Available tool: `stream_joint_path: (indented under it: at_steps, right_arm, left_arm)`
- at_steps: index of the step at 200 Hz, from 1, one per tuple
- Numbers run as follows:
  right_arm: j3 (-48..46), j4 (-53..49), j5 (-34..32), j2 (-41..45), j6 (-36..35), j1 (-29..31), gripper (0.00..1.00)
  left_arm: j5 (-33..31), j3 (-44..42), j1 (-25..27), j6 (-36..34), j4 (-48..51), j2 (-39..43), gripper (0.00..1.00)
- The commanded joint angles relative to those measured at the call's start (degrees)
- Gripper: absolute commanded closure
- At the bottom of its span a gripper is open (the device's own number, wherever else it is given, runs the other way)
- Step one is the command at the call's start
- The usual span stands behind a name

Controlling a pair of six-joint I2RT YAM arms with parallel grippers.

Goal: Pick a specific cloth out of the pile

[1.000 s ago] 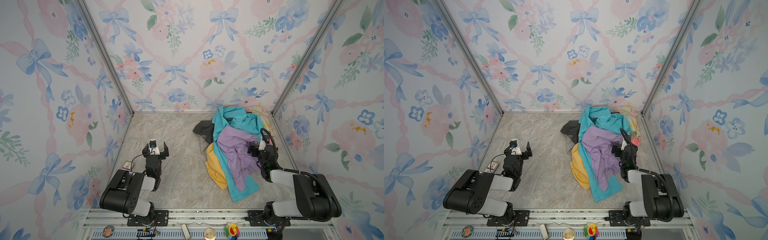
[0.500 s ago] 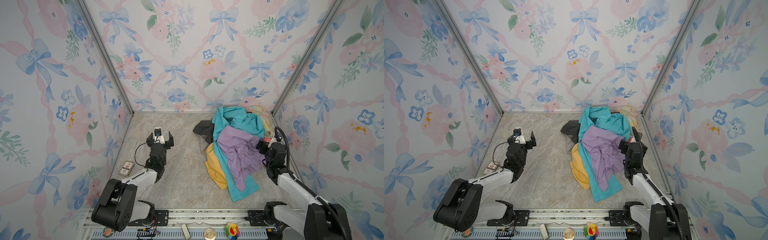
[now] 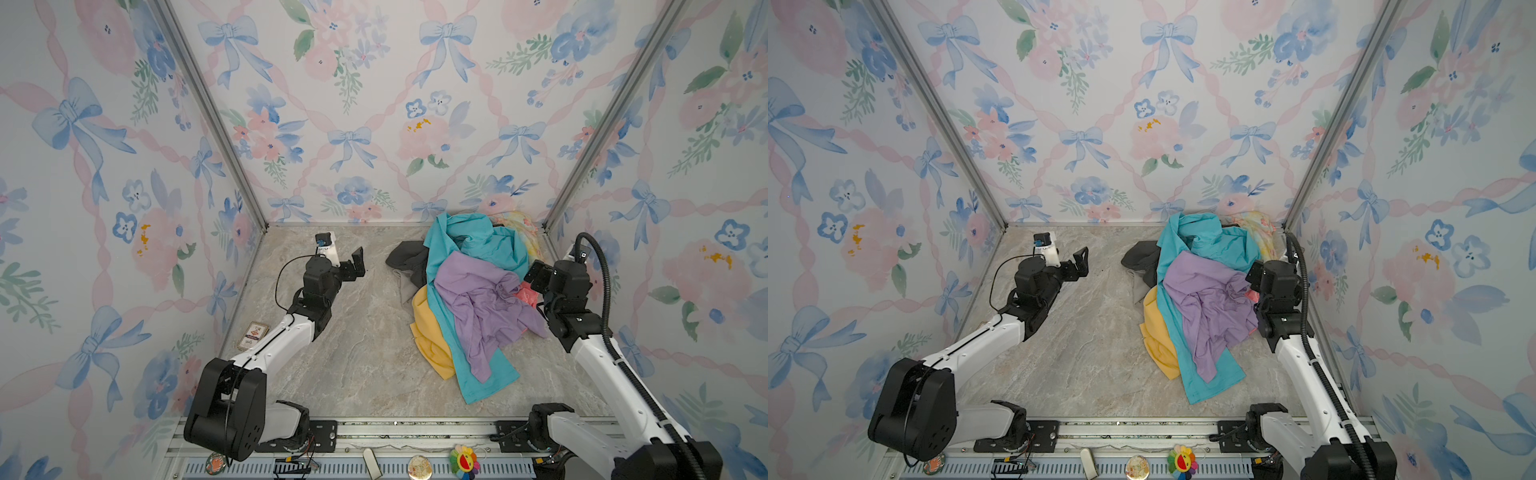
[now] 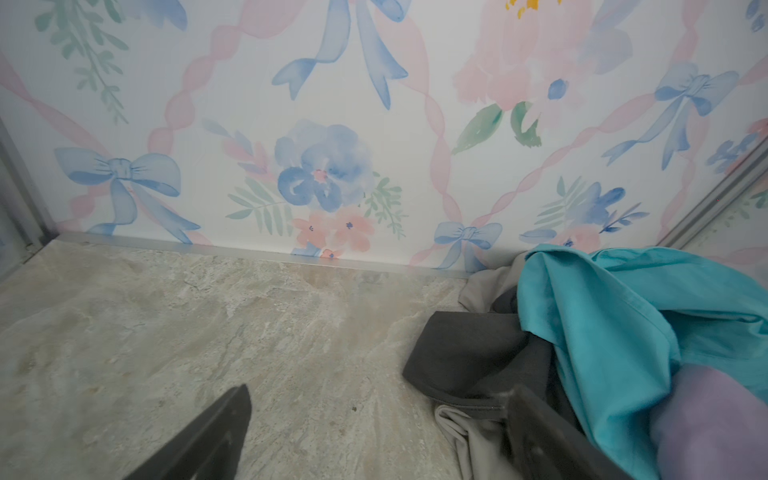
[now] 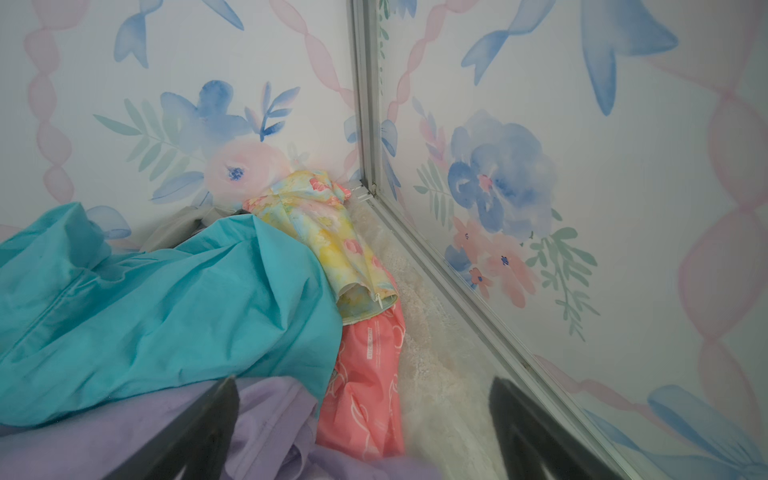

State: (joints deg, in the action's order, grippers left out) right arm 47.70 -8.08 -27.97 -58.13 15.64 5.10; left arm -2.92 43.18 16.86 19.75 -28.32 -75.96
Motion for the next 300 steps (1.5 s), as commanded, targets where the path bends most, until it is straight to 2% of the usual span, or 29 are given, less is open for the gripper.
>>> stream_joint_path:
  at_steps: [1, 45, 110, 161, 216, 259, 283, 300]
  right_arm:
    - [4.8, -8.1, 1.2, -0.9, -1.6, 4.0, 0.03]
    - [12.5, -14.3, 3.4, -6.9, -5.4, 10.2, 0.03]
    - [19.1, -19.3, 8.5, -10.7, -5.6, 10.2, 0.03]
    - [26.6, -24.5, 18.7, -14.1, -0.5, 2.3, 0.03]
    - [26.6, -27.0, 27.3, -13.8, 5.6, -4.8, 0.03]
    - [24.6, -27.8, 34.8, -13.6, 10.8, -12.8, 0.03]
    - [23.9, -27.7, 39.2, -14.4, 13.2, -16.8, 0.03]
    - [23.9, -27.6, 39.8, -15.3, 14.4, -18.7, 0.03]
  left_arm:
    - [10.9, 2.0, 0.0, 3.8, 3.4, -2.1, 0.02]
    - [15.6, 3.4, 0.0, 4.3, 3.9, -4.7, 0.02]
    - [18.6, 3.9, 0.4, 3.5, 4.3, -6.5, 0.03]
    - [19.4, 7.0, 4.7, 1.9, 7.0, -6.2, 0.04]
    - [8.4, 21.8, 16.5, -12.1, 23.5, -9.4, 0.04]
    - [1.7, 20.2, 22.8, -19.2, 23.7, -9.0, 0.04]
    - [1.0, 18.4, 24.3, -21.2, 23.7, -8.5, 0.05]
    - [1.1, 17.8, 24.6, -21.4, 23.7, -8.3, 0.05]
